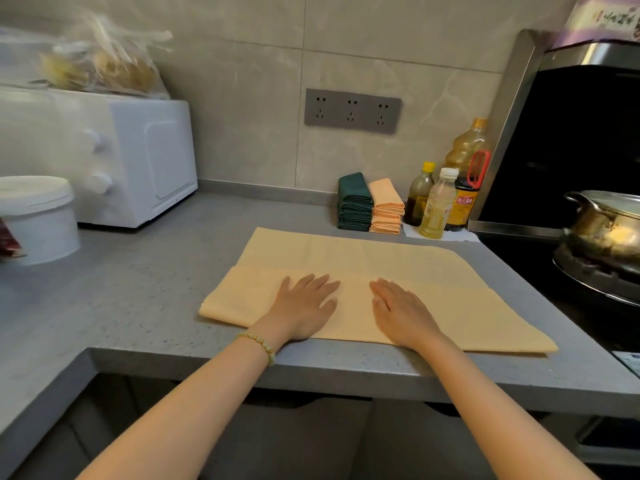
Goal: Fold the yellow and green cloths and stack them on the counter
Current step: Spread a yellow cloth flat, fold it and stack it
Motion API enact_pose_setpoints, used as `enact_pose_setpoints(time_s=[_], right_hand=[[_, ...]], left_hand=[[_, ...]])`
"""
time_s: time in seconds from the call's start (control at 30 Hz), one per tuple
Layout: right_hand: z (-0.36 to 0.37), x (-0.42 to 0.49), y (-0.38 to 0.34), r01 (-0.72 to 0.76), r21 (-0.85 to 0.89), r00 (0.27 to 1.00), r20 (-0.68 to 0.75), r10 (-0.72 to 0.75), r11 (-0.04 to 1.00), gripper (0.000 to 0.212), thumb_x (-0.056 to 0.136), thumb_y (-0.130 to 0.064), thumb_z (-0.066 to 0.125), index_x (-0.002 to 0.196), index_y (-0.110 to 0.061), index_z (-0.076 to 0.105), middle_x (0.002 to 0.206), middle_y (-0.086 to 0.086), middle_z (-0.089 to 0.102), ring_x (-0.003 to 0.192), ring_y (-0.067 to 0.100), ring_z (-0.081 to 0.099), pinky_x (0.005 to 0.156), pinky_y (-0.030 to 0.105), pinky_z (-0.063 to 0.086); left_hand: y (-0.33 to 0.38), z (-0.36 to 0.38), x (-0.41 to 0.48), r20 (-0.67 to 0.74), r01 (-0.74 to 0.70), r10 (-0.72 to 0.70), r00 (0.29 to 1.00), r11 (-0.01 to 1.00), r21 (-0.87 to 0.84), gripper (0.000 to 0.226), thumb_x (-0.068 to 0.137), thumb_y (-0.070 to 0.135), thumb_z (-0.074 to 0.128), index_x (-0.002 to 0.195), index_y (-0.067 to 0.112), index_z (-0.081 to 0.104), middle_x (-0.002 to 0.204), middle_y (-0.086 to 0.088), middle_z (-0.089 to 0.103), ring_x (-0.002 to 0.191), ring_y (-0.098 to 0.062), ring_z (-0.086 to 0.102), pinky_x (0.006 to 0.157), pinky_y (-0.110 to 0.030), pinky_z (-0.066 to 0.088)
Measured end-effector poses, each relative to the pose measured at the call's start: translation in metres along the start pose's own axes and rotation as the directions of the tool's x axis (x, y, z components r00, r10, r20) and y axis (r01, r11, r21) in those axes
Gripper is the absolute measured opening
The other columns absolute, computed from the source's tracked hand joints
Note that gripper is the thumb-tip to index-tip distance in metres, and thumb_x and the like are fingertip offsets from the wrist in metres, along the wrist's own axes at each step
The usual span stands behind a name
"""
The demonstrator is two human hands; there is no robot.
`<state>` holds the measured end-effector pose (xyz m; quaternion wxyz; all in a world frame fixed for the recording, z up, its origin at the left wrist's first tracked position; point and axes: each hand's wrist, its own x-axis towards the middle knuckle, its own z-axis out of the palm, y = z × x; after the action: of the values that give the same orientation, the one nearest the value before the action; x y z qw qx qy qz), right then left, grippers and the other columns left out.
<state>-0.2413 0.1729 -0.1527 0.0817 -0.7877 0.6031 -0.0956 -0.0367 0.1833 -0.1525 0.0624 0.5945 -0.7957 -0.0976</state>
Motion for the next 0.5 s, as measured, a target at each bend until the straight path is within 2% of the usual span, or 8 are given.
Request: enact_pose_setpoints(time_s=[0.23,0.5], right_hand=[[0.000,0.000,0.001,0.005,0.000,1.000,0.009,-0.005,1.000,0.048,0.102,-0.032,0.018,0.150,-0.026,0.021,0.159,-0.006,0.011,0.146,0.012,0.009,0.117,0.033,0.007],[0.001,0.002,0.000,0.008,-0.002,1.000,0.012,-0.008,1.000,0.048,0.102,-0.032,0.018,0.149,-0.025,0.022,0.158,-0.005,0.013,0.145,0.013,0.011,0.118,0.034,0.009]], left_hand=[[-0.040,-0.012,-0.017,0.005,0.069,-0.069,0.998,0.998,0.010,0.050,0.102,0.047,0.015,0.151,0.038,0.010,0.160,0.013,0.000,0.147,-0.013,-0.003,0.117,-0.047,-0.007],[-0.067,-0.016,-0.021,-0.037,0.293,-0.291,0.956,0.954,0.056,0.057,0.097,0.059,0.014,0.151,0.040,0.007,0.160,0.012,-0.002,0.148,-0.024,-0.004,0.115,-0.055,-0.004]])
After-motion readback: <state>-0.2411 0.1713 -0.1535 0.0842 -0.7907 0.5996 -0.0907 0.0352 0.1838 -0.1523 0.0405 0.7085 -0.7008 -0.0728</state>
